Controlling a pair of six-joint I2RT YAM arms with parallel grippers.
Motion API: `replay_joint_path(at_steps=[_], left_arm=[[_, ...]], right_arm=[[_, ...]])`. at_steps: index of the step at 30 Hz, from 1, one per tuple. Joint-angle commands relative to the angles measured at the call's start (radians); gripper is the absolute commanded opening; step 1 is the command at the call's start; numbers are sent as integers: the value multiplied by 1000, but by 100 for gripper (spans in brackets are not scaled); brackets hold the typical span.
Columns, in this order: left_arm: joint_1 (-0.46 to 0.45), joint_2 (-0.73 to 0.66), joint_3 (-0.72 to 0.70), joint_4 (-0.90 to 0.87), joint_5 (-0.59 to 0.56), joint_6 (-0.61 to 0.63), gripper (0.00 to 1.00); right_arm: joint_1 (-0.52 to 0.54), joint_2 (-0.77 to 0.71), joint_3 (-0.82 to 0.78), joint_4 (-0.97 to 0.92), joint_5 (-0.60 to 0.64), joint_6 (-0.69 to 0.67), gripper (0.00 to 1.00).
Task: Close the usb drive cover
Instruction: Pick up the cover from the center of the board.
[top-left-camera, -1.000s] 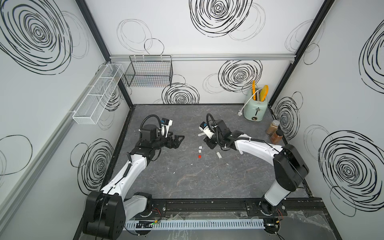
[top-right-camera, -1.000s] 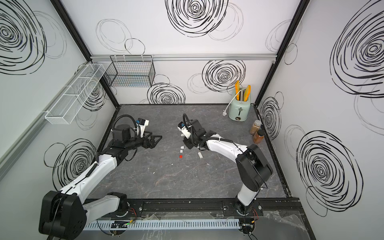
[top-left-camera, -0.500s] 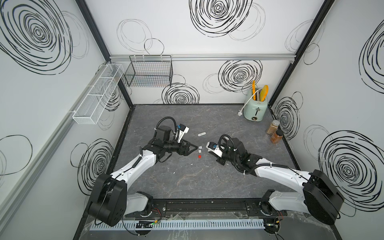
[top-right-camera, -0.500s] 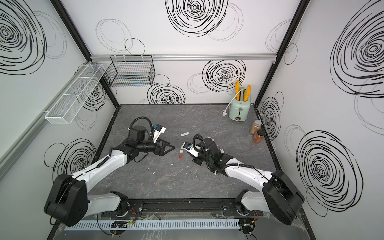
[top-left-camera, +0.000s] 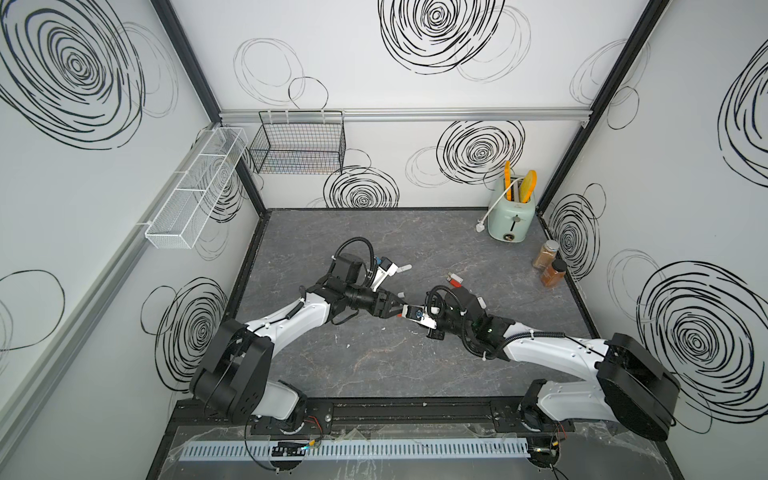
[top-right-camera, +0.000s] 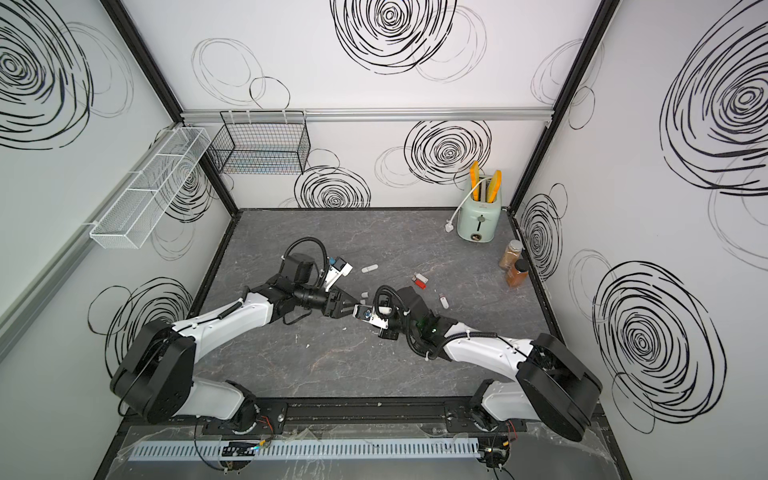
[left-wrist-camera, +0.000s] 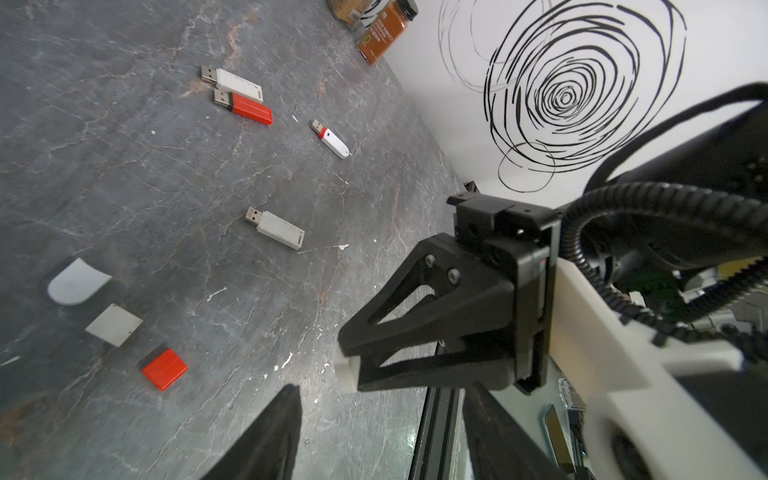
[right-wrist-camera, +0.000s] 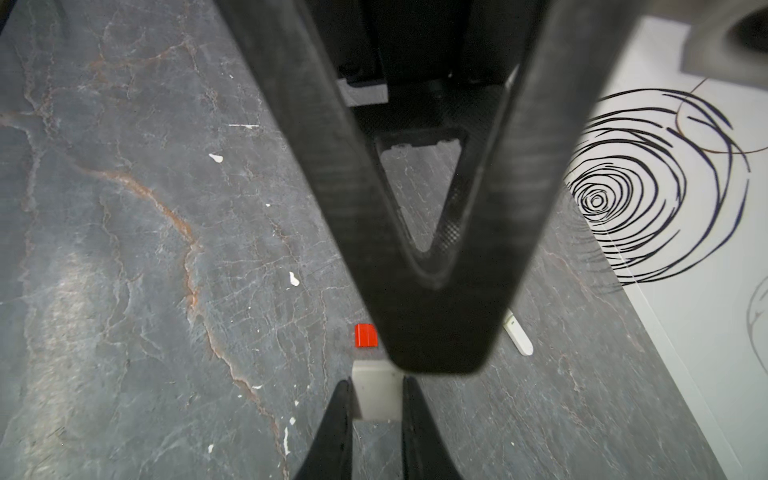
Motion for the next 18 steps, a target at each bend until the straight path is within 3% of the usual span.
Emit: replay_joint_path(at_steps=[1,18], left_arm=[[-11,20,21,38,35,14,65],[-35,40,-10,118,61,-36,47]], right_arm=[[11,-16,-3,20,-9,-41,14],[6,-79,-18,57,-47,-27,14]])
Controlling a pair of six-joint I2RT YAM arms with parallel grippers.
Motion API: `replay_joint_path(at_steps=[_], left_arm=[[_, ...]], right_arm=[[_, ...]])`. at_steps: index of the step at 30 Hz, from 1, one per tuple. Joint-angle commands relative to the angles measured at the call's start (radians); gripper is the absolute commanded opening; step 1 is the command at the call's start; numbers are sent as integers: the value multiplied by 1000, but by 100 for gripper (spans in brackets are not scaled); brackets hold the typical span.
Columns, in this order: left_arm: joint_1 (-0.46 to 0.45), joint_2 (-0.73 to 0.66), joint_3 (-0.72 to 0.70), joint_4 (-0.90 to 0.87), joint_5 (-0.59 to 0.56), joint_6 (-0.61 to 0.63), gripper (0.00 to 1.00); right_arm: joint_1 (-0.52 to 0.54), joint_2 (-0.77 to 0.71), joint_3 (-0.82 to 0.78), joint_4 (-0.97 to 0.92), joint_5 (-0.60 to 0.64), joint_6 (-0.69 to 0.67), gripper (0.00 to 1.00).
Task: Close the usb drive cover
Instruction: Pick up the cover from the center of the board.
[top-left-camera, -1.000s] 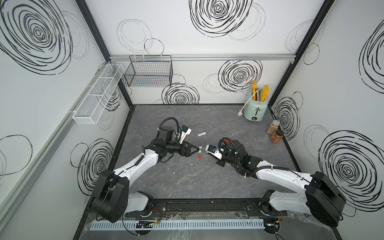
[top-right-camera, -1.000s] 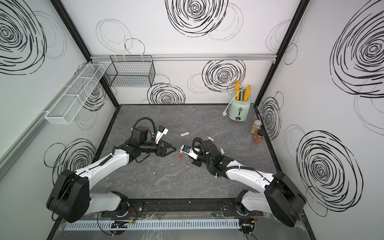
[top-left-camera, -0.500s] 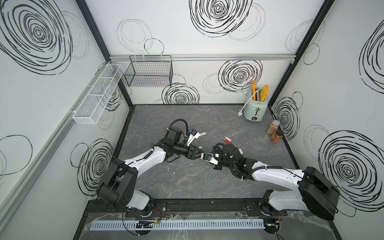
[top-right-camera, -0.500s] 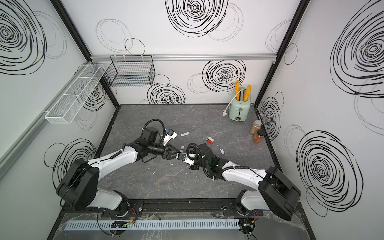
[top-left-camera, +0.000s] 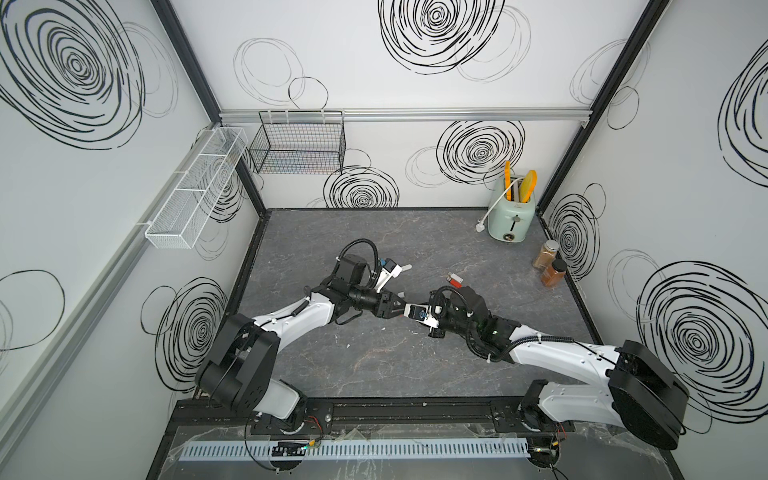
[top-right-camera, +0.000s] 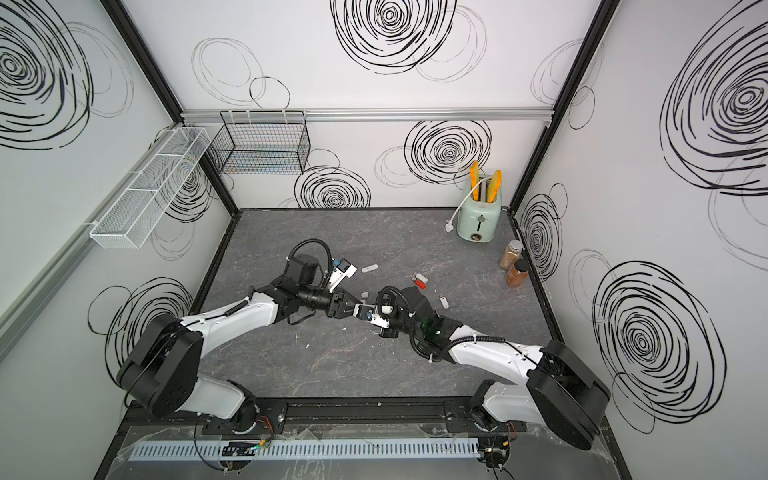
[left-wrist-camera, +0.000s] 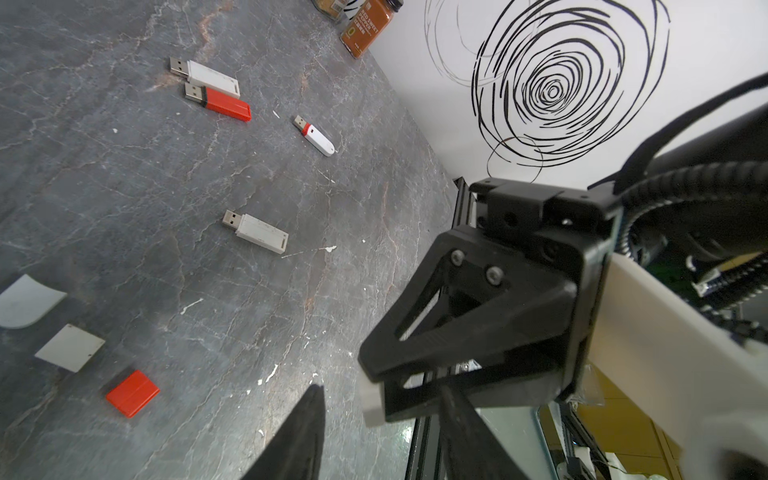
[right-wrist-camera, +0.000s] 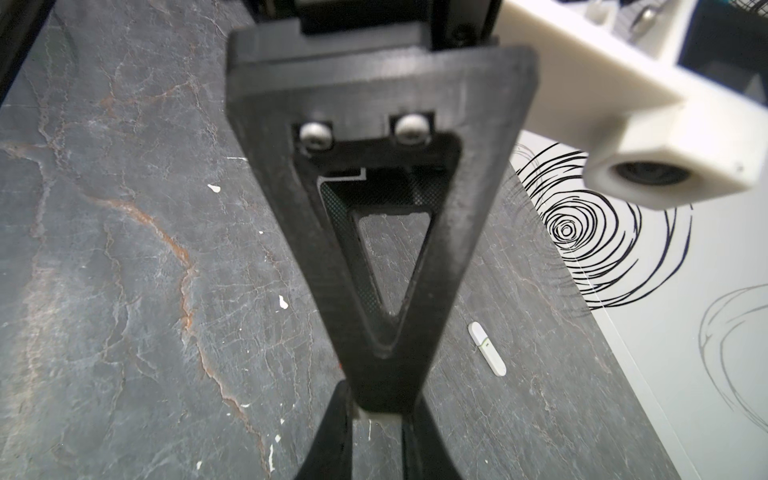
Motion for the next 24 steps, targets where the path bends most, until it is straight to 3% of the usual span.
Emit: replay_joint_path(at_steps=[1,24], left_arm=[[-15,10,6,40,38,-8,47],[-30,16,16,32,20,-33,0]], right_arm=[[1,-20,-12,23,-21,-13,14],[1,-30,-14,38,-22,-11,17]])
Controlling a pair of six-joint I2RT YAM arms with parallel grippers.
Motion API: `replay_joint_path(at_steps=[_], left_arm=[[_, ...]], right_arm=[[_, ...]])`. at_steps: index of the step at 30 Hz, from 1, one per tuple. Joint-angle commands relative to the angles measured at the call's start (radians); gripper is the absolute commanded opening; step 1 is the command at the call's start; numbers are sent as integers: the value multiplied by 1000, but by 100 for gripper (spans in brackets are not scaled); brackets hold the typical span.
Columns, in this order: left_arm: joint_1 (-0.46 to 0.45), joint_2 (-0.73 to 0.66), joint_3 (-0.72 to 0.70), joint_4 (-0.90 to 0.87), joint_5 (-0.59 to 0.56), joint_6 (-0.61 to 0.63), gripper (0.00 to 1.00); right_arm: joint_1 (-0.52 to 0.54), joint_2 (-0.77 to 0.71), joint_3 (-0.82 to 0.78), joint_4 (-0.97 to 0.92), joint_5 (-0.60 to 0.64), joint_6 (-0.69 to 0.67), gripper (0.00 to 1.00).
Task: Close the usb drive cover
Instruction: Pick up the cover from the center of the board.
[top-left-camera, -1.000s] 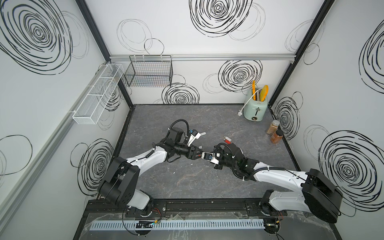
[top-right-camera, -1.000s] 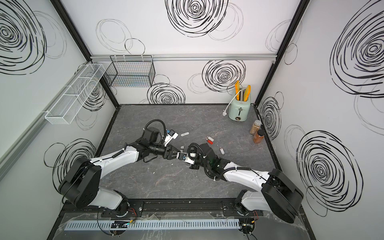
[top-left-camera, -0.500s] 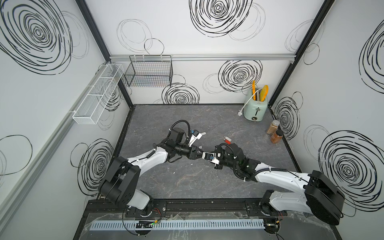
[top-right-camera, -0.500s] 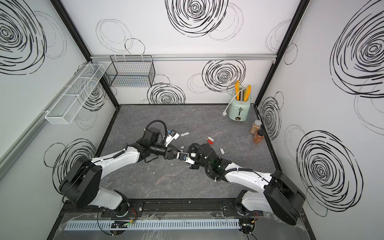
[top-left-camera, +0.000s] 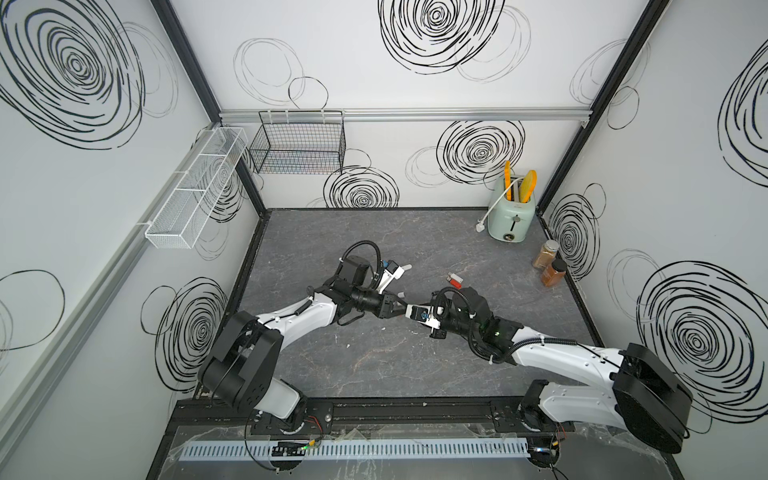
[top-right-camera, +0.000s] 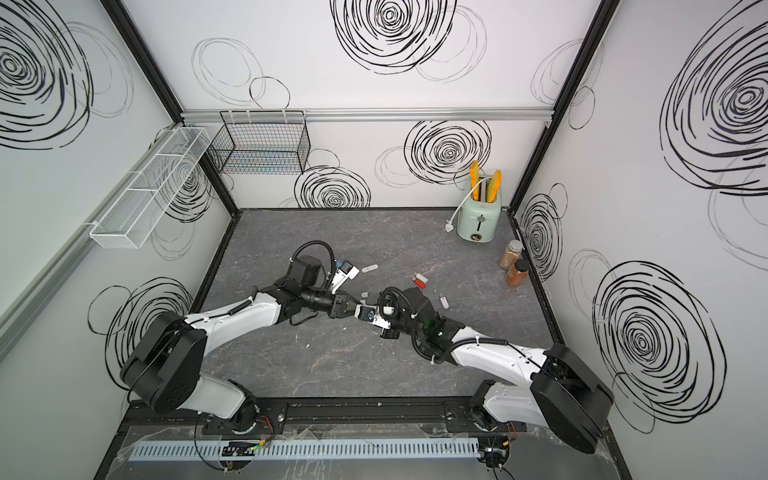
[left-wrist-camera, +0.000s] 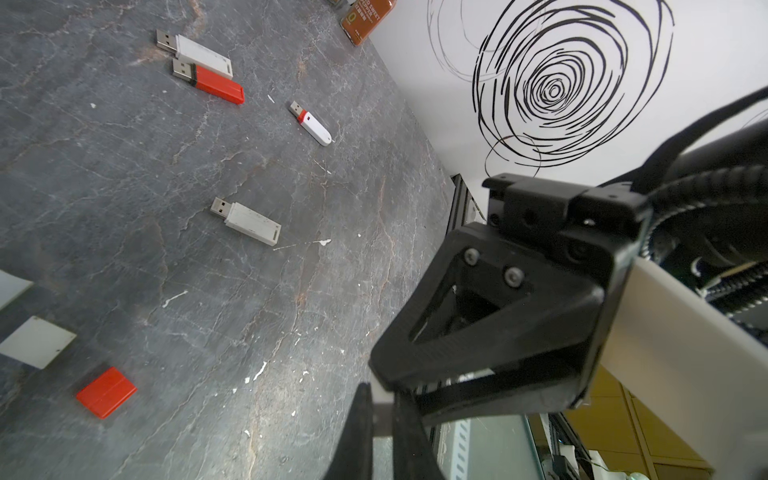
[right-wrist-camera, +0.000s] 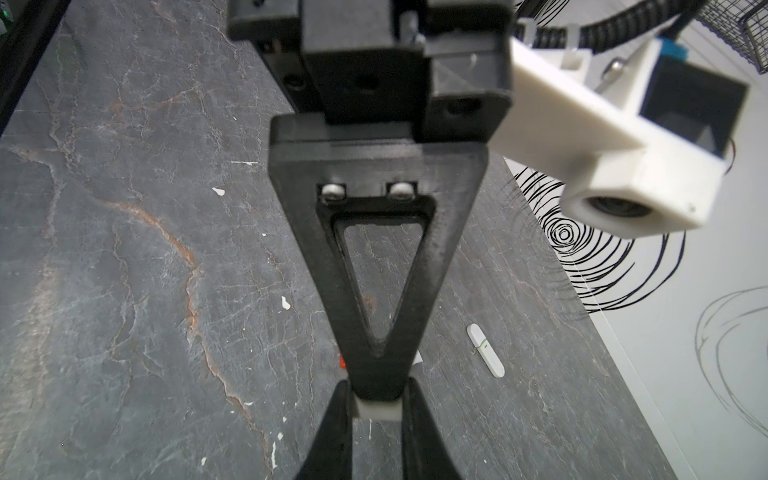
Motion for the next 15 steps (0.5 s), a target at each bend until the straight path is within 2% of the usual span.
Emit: replay_joint_path(at_steps=[1,6,7,11,15], left_arm=[[-8,-4,13,26,22,2,0],[34,-8,11,37,22,-18,0],[43,-8,7,47,22,-27,0],[66,-6,18,19,12,-14,0],[89,-2,22,0,-2,2,0]], right_arm=[[1,-5,3,35,-18,-8,18],[-1,-11,-7,33,-7,-4,25],[-2,-9,-3,32,-10,0,30],[-8,-11,-4,22,25,34,61],[-25,-14,23,-11,55,97,70]])
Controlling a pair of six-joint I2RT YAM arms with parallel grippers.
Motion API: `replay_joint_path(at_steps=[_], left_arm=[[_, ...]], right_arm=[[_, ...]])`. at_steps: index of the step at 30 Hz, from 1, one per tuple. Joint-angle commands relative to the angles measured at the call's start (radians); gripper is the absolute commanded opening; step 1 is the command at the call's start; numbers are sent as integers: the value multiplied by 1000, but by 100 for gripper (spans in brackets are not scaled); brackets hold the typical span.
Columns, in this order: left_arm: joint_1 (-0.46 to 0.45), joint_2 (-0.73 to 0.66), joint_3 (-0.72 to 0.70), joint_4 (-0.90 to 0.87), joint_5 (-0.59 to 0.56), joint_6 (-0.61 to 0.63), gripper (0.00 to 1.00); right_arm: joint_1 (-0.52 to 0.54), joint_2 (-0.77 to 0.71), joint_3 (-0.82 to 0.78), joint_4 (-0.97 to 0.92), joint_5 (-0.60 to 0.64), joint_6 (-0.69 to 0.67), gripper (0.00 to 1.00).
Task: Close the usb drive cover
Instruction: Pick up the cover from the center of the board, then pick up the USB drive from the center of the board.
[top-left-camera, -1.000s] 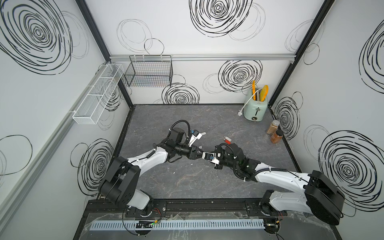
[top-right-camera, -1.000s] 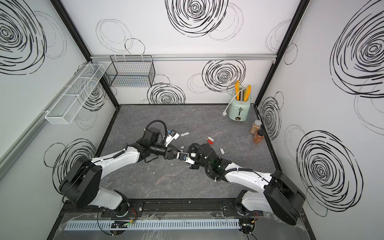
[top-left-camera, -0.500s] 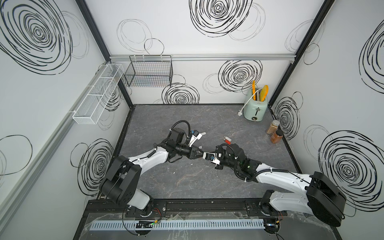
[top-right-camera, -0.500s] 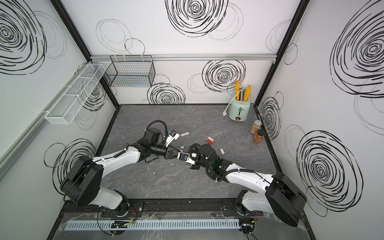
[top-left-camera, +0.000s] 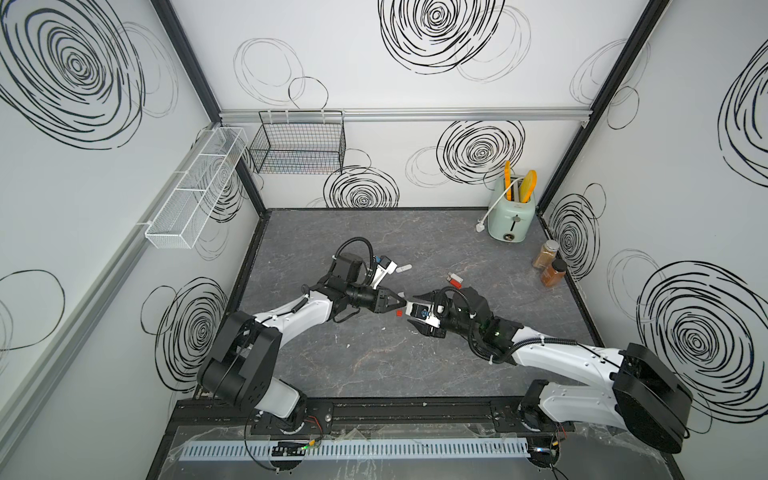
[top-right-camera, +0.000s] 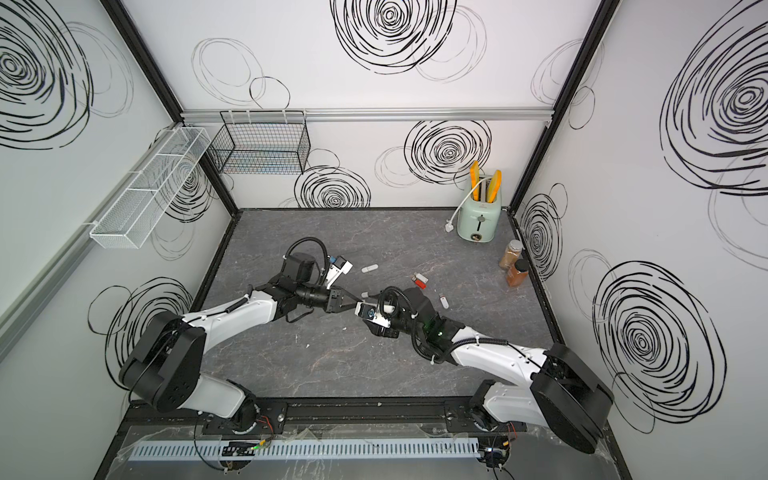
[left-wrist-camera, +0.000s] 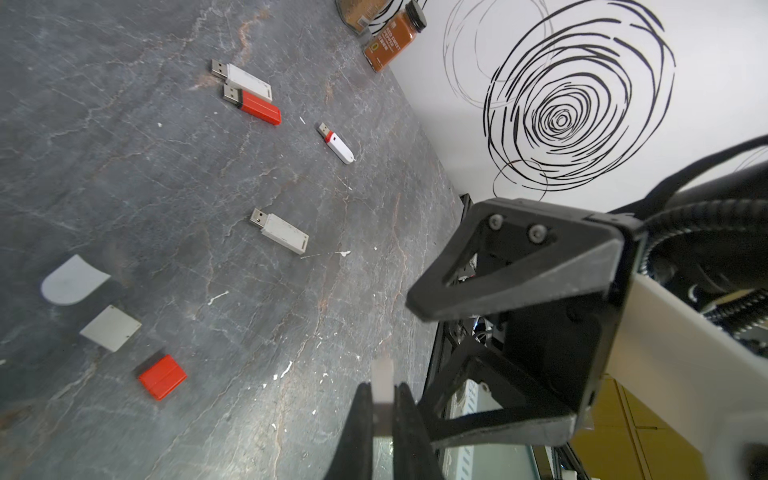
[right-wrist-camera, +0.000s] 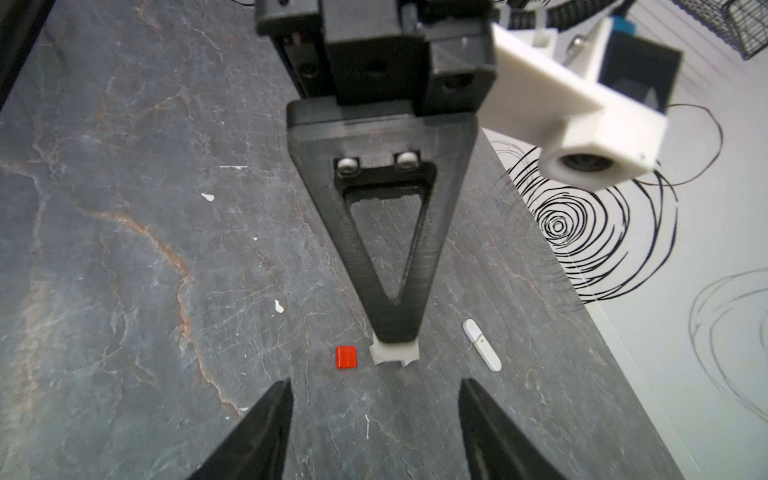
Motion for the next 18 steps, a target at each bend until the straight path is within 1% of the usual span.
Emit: replay_joint_path(at_steps=[1,4,6,11,13,18], left_arm=[[19,0,26,-13,-5,24,0],[37,6,42,-42,-10,34,0],[43,15,51,-52,-10,38,0],[42,38,85,-93,-2,55,0],[40,45,86,-92,-2,55,0],[36,51,88,-104,-4,61,0]], right_arm=[[-27,-14,34,-29,27,87,72],[-76,-24,69,-77,16,191,80],[-102,-30,83,-87,37,257,85],[-199,-24,136,-191,40,458,85],[-221,-12,144,-223,78,543,84],[-255,36,184,-341,143,661,82]])
